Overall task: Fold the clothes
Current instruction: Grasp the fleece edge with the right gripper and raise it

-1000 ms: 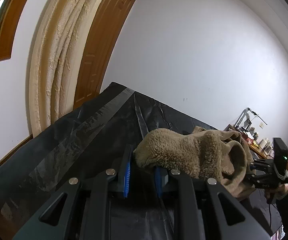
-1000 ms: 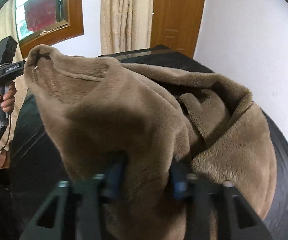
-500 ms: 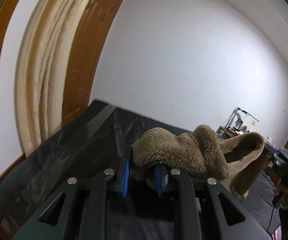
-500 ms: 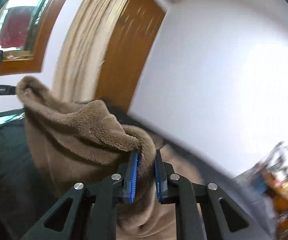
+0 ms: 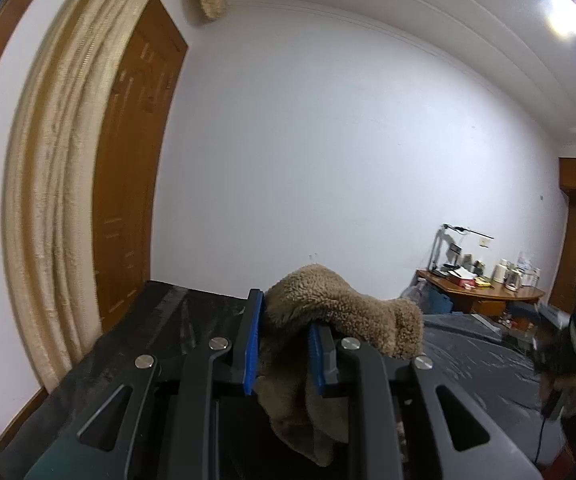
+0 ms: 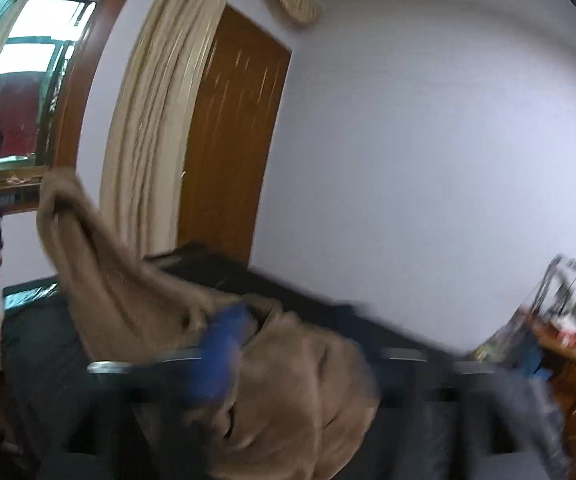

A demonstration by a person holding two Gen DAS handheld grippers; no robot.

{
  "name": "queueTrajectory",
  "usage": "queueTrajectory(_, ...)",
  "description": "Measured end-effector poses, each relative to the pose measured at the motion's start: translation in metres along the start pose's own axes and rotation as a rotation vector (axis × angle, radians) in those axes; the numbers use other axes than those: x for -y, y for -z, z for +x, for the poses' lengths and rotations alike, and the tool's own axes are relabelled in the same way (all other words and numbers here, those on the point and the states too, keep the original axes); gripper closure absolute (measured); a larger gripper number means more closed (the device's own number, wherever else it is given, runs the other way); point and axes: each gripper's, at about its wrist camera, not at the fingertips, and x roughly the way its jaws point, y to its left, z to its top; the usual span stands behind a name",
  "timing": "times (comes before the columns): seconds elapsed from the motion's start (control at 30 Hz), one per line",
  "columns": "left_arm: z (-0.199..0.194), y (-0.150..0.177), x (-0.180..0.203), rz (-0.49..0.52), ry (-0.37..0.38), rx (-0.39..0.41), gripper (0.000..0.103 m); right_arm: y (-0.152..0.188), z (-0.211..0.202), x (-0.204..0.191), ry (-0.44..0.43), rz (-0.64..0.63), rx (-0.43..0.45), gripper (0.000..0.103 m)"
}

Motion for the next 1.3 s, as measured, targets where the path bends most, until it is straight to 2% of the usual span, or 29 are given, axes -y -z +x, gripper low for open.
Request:
queueTrajectory(0.23, -0.006, 0.005, -0.041, -0.098, -0.038, -0.010, 0.079, 0.032, 0.043, -0.007, -0.132, 0.027, -0.105, 0.010)
queueTrajectory(0.43, -0.007, 0.018, -0.066, -0.161, -0.055, -0.031, 0.079, 0.035, 0.092, -0.012, -0.258, 0.010, -0.214, 0.010)
queueTrajectory(0.5, -0.006, 0.021, -0.074, -0.181, -0.059, -0.039, 0.079, 0.041, 0.117, -0.016, -0.319, 0.035, -0.272, 0.013)
queueTrajectory(0.57, -0.006, 0.025, -0.079, -0.189, -0.067, -0.045, 0.079, 0.049, 0.139, -0.023, -0.364, 0.053, -0.321, 0.035)
queueTrajectory(0.6, -0.005, 0.027, -0.080, -0.193, -0.068, -0.049, 0.079, 0.053, 0.149, -0.028, -0.379, 0.050, -0.349, 0.041)
queueTrajectory(0.67, -0.004, 0.030, -0.084, -0.202, -0.067, -0.057, 0.079, 0.060, 0.167, -0.038, -0.388, 0.035, -0.404, 0.066)
queueTrajectory(0.7, -0.003, 0.032, -0.084, -0.204, -0.068, -0.061, 0.079, 0.061, 0.170, -0.042, -0.376, 0.028, -0.416, 0.070)
queueTrajectory(0.77, -0.001, 0.033, -0.084, -0.202, -0.071, -0.065, 0.079, 0.063, 0.174, -0.048, -0.327, 0.007, -0.423, 0.085)
queueTrajectory(0.8, -0.001, 0.033, -0.084, -0.202, -0.071, -0.064, 0.079, 0.061, 0.172, -0.051, -0.290, -0.009, -0.408, 0.087)
queueTrajectory(0.87, 0.001, 0.032, -0.081, -0.205, -0.058, -0.063, 0.079, 0.045, 0.155, -0.051, -0.183, -0.045, -0.323, 0.091)
queueTrajectory(1.0, 0.007, 0.032, -0.064, -0.187, -0.006, -0.066, 0.079, -0.003, 0.094, -0.040, 0.135, -0.122, -0.042, 0.092)
queueTrajectory(1.13, 0.014, 0.036, -0.027, -0.132, 0.099, -0.080, 0.079, -0.047, 0.025, -0.027, 0.436, -0.163, 0.241, 0.092)
queueTrajectory(1.3, 0.031, 0.061, 0.037, -0.025, 0.228, -0.158, 0.076, -0.069, -0.040, -0.026, 0.655, -0.186, 0.455, 0.092)
